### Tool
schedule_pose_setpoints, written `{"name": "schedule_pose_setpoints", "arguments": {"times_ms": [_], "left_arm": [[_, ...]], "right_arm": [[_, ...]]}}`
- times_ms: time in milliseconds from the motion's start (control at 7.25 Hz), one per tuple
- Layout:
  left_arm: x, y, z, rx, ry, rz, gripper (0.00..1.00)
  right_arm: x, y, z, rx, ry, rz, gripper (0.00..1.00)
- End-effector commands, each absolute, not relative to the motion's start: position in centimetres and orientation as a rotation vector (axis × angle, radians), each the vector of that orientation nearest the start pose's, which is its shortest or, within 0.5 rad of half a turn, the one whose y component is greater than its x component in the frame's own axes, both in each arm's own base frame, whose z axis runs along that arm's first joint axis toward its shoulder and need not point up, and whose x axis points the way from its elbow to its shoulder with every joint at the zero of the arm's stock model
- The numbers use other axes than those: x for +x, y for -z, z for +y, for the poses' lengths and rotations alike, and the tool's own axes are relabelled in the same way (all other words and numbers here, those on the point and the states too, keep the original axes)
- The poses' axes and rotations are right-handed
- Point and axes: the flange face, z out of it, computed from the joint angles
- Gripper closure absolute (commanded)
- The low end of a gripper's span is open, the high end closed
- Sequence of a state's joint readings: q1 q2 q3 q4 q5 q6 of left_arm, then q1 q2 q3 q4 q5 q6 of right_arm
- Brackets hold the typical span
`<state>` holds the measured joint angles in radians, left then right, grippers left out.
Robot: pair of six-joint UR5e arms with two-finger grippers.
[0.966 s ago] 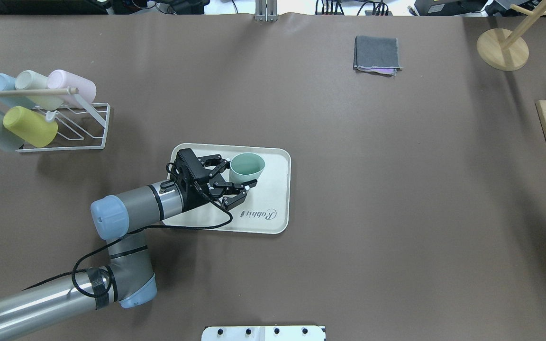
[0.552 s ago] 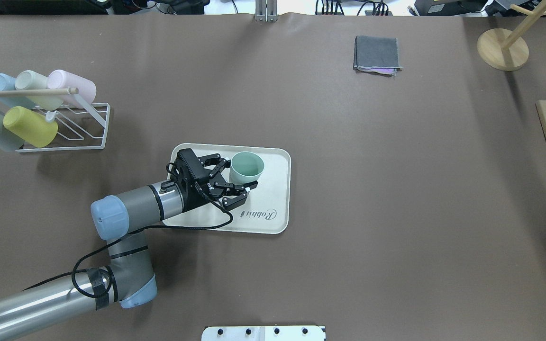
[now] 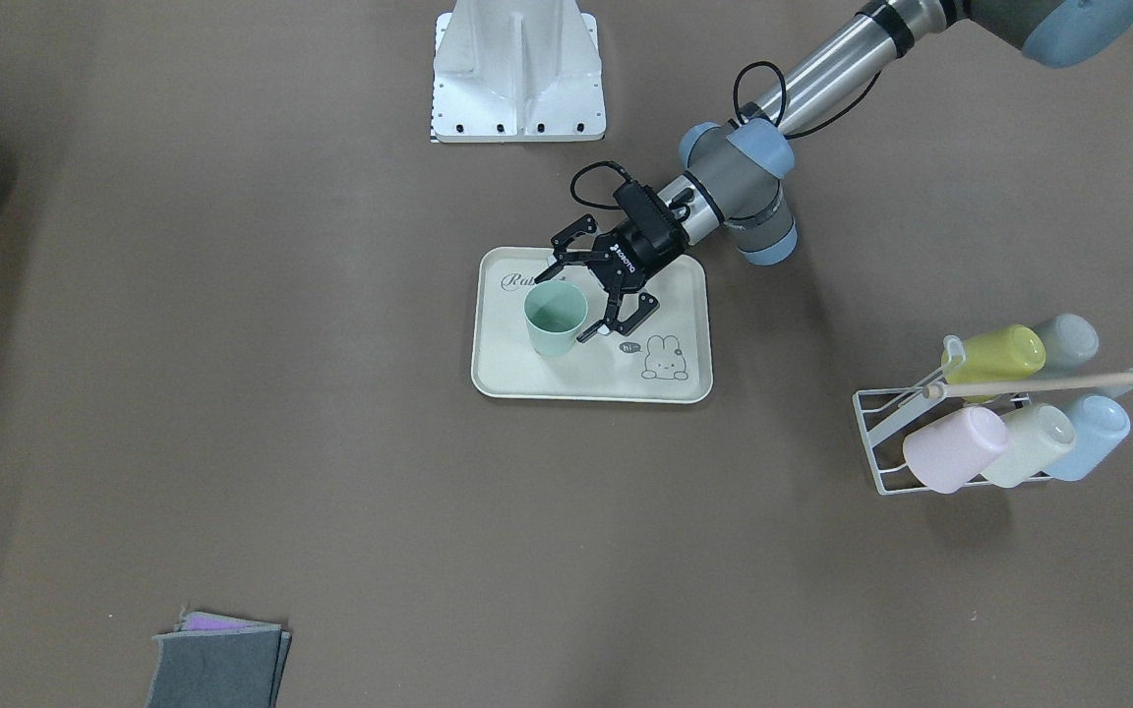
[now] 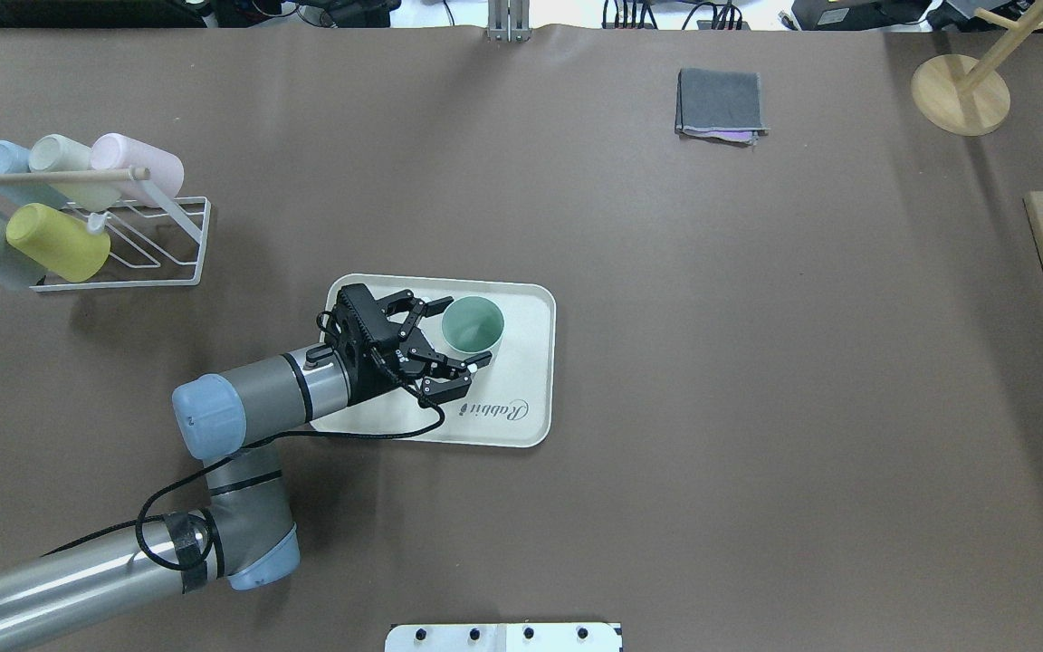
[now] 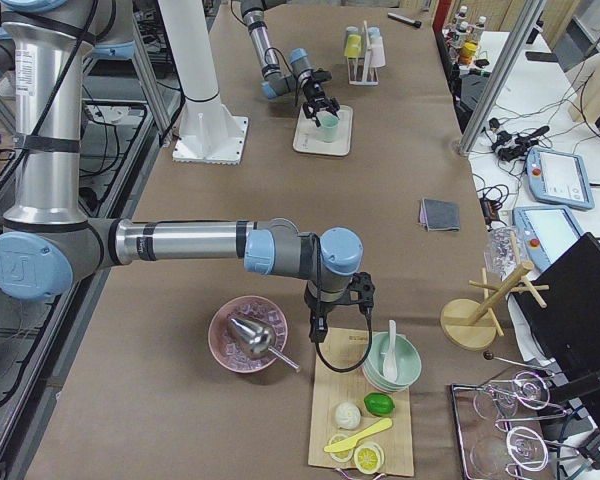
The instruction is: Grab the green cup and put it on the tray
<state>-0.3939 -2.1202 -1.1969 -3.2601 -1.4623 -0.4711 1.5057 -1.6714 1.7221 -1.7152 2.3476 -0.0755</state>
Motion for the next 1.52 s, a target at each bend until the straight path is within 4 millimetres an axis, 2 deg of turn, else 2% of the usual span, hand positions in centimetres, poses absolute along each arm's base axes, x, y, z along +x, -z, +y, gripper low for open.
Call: {"name": "schedule_pose_setpoints", "arguments": {"times_ms": [0, 138, 276, 414, 552, 690, 828, 966, 1103, 1241, 1379], "left_arm": [[54.4, -28.5, -40.0, 1.368, -0.353, 1.35, 0.02], [52.3, -24.5, -41.0, 1.353, -0.347, 1.295, 0.02], [49.8, -22.7, -44.2, 1.312, -0.344, 1.162, 0.02], [48.3, -22.2, -47.6, 1.242, -0.334, 1.026, 0.02], [46.8, -22.5, -52.0, 1.125, -0.321, 0.859, 0.02], [41.6, -24.1, -58.0, 0.95, -0.3, 0.737, 0.02], [33.5, -26.4, -63.4, 0.752, -0.255, 0.684, 0.02], [27.0, -28.2, -66.2, 0.66, -0.195, 0.686, 0.02], [20.0, -32.5, -68.0, 0.546, -0.102, 0.658, 0.02], [14.3, -35.2, -69.2, 0.4, -0.013, 0.659, 0.02], [9.4, -39.2, -68.8, 0.301, 0.068, 0.663, 0.02]], "right_arm": [[3.6, -64.7, -44.5, -0.088, 0.088, -0.761, 0.0], [3.7, -65.0, -44.3, -0.097, 0.085, -0.753, 0.0], [3.7, -64.9, -44.5, -0.095, 0.086, -0.741, 0.0], [3.7, -64.9, -44.7, -0.096, 0.083, -0.742, 0.0], [3.7, -64.7, -44.8, -0.092, 0.085, -0.74, 0.0], [3.7, -64.8, -44.7, -0.095, 0.084, -0.74, 0.0], [3.7, -64.7, -44.8, -0.09, 0.085, -0.739, 0.0], [3.7, -64.6, -44.8, -0.089, 0.086, -0.739, 0.0], [3.7, -64.7, -44.8, -0.091, 0.084, -0.739, 0.0], [3.7, -64.6, -44.8, -0.09, 0.084, -0.739, 0.0], [3.7, -64.6, -44.8, -0.09, 0.084, -0.74, 0.0]]}}
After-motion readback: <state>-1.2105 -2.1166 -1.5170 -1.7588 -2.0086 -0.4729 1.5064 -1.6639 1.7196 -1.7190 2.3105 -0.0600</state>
